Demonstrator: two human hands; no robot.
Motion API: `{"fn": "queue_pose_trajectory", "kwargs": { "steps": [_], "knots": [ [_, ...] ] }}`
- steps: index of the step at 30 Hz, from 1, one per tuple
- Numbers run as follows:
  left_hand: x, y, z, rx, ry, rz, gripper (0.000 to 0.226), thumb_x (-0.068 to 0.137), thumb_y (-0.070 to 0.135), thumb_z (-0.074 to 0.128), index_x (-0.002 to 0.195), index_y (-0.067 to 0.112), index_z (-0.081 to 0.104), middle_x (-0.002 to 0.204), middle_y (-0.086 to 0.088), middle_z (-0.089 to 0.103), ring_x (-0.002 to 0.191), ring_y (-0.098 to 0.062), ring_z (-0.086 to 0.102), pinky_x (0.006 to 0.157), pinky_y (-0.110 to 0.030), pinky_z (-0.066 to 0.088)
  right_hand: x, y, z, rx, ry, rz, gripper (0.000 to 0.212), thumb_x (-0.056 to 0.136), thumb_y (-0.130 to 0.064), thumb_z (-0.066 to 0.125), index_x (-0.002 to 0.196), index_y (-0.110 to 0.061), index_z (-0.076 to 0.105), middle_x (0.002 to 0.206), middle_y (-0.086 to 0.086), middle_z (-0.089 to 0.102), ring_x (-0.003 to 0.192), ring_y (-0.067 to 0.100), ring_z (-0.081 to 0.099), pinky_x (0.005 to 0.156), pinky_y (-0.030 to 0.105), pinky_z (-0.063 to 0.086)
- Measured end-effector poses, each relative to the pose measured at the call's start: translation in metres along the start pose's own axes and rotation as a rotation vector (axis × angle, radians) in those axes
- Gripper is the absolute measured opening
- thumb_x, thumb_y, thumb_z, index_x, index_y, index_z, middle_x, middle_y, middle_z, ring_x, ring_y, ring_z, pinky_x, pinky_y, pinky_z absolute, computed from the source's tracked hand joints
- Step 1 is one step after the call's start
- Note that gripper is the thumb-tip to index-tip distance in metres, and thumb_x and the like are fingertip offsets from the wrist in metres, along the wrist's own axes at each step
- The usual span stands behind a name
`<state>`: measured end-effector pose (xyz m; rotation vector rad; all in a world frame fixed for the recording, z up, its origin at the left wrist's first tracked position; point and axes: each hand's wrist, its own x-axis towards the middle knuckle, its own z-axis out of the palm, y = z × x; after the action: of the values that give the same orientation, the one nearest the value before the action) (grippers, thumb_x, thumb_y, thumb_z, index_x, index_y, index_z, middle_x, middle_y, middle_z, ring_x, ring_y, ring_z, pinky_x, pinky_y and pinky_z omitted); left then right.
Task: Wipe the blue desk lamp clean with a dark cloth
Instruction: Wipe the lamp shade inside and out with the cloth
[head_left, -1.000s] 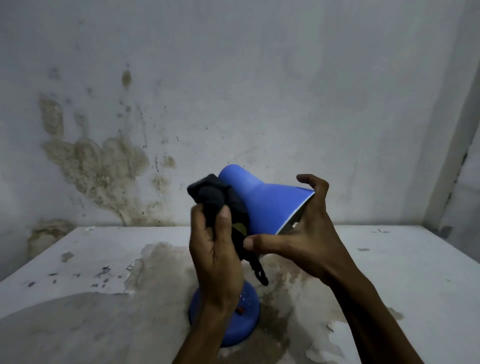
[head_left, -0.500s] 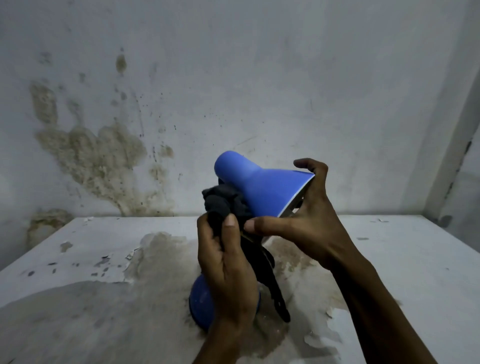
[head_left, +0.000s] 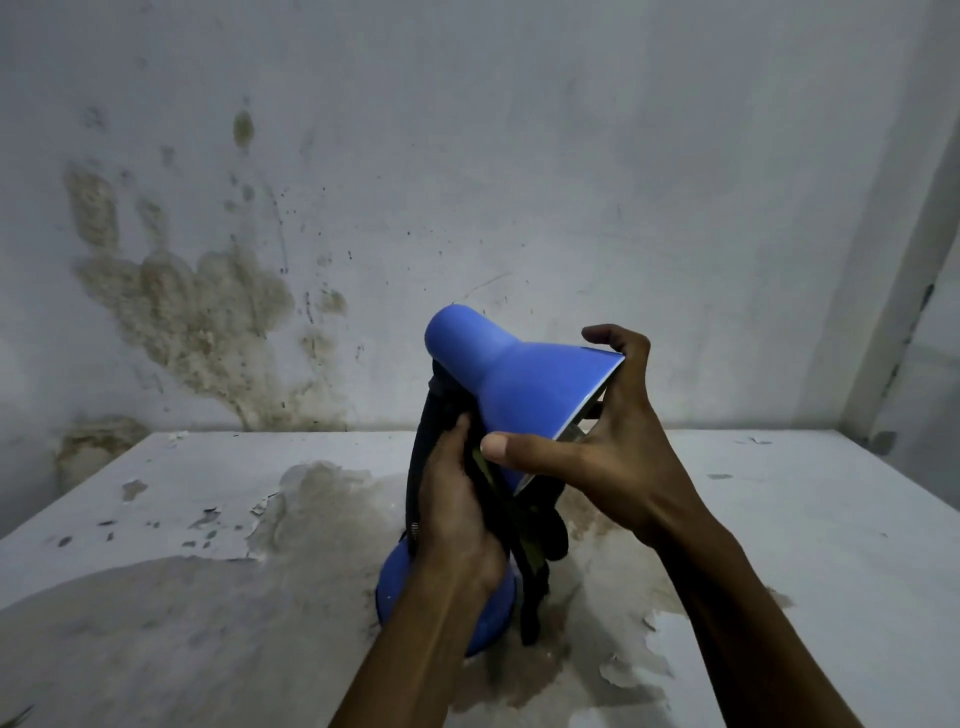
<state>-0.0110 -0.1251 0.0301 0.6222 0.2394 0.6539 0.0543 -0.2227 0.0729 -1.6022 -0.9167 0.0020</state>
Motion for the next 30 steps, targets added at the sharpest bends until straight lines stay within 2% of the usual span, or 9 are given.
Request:
{"fn": "queue_pose_trajectory", "kwargs": {
  "steps": [6,9,12,14,17,20,23,27,30],
  "knots": [
    [-0.017,-0.004,-0.009,-0.034,0.007,0.165,0.037,0.101,0.024,0.042,0.13,0.015,0.063,0.121,-0.016,0.071,0.113,-0.038,0.066,0.101,-0.065,0.044,0.0,0.0,0.004,-0.009,0.034,-0.006,0.115,0.035,-0.068,0.083,0.13,-0.047,0.024,0.133,-0.005,0.045,0.117,0.016,0.055,0.09,0.04,0.055],
    [-0.008,0.004,-0.001,-0.02,0.05,0.034,0.038,0.098,0.03,0.046,0.125,0.011,0.066,0.115,-0.018,0.072,0.106,-0.037,0.069,0.091,-0.056,0.054,-0.001,-0.004,0.008,-0.025,0.048,-0.024,0.112,0.035,-0.068,0.082,0.129,-0.047,0.024,0.131,-0.006,0.045,0.115,0.013,0.055,0.088,0.034,0.054],
    [-0.003,0.011,0.013,0.014,0.054,-0.215,0.038,0.092,0.037,0.049,0.104,0.007,0.069,0.085,-0.016,0.075,0.081,-0.033,0.071,0.076,-0.04,0.055,-0.002,-0.004,0.01,-0.031,0.062,-0.035,0.112,0.037,-0.066,0.083,0.13,-0.046,0.025,0.13,-0.005,0.046,0.114,0.012,0.055,0.087,0.034,0.054],
    [-0.004,0.01,0.016,0.019,0.029,-0.246,0.038,0.091,0.04,0.052,0.097,0.006,0.068,0.075,-0.017,0.075,0.069,-0.032,0.073,0.072,-0.038,0.053,-0.002,-0.002,0.008,-0.022,0.072,-0.029,0.113,0.036,-0.066,0.083,0.13,-0.046,0.025,0.129,-0.004,0.047,0.113,0.014,0.056,0.088,0.037,0.055],
    [-0.009,0.0,0.004,0.087,-0.003,-0.155,0.052,0.078,0.039,0.062,0.114,0.002,0.07,0.098,-0.02,0.075,0.096,-0.041,0.071,0.089,-0.05,0.054,-0.003,0.001,0.008,-0.019,0.077,-0.035,0.113,0.035,-0.065,0.084,0.13,-0.046,0.026,0.13,-0.004,0.047,0.114,0.015,0.057,0.09,0.039,0.055],
    [-0.011,-0.009,-0.02,0.028,-0.041,-0.07,0.046,0.093,0.034,0.053,0.128,0.007,0.064,0.124,-0.023,0.067,0.114,-0.042,0.065,0.103,-0.057,0.046,-0.004,0.001,0.009,-0.019,0.085,-0.028,0.112,0.035,-0.065,0.084,0.129,-0.047,0.025,0.131,-0.005,0.046,0.115,0.014,0.055,0.09,0.039,0.054],
    [-0.004,-0.006,-0.032,-0.064,-0.057,0.028,0.044,0.096,0.032,0.05,0.133,0.011,0.061,0.13,-0.023,0.064,0.121,-0.044,0.06,0.107,-0.063,0.04,-0.003,-0.001,0.009,-0.029,0.091,-0.042,0.11,0.037,-0.068,0.082,0.129,-0.045,0.026,0.13,-0.005,0.046,0.114,0.013,0.055,0.086,0.033,0.054],
    [0.001,0.005,-0.006,-0.018,-0.004,-0.083,0.044,0.089,0.034,0.056,0.123,0.009,0.069,0.119,-0.018,0.071,0.108,-0.036,0.068,0.097,-0.052,0.051,-0.006,-0.002,0.011,-0.049,0.109,-0.059,0.109,0.037,-0.07,0.08,0.129,-0.045,0.027,0.128,-0.006,0.049,0.111,0.011,0.056,0.084,0.029,0.053],
    [-0.006,-0.004,0.003,0.094,0.003,-0.127,0.041,0.089,0.041,0.054,0.095,0.009,0.08,0.099,-0.012,0.075,0.086,-0.025,0.073,0.082,-0.04,0.057,-0.007,-0.001,0.009,-0.033,0.129,-0.035,0.109,0.036,-0.07,0.08,0.129,-0.046,0.027,0.129,-0.007,0.049,0.11,0.008,0.056,0.084,0.029,0.052]
  ]
}}
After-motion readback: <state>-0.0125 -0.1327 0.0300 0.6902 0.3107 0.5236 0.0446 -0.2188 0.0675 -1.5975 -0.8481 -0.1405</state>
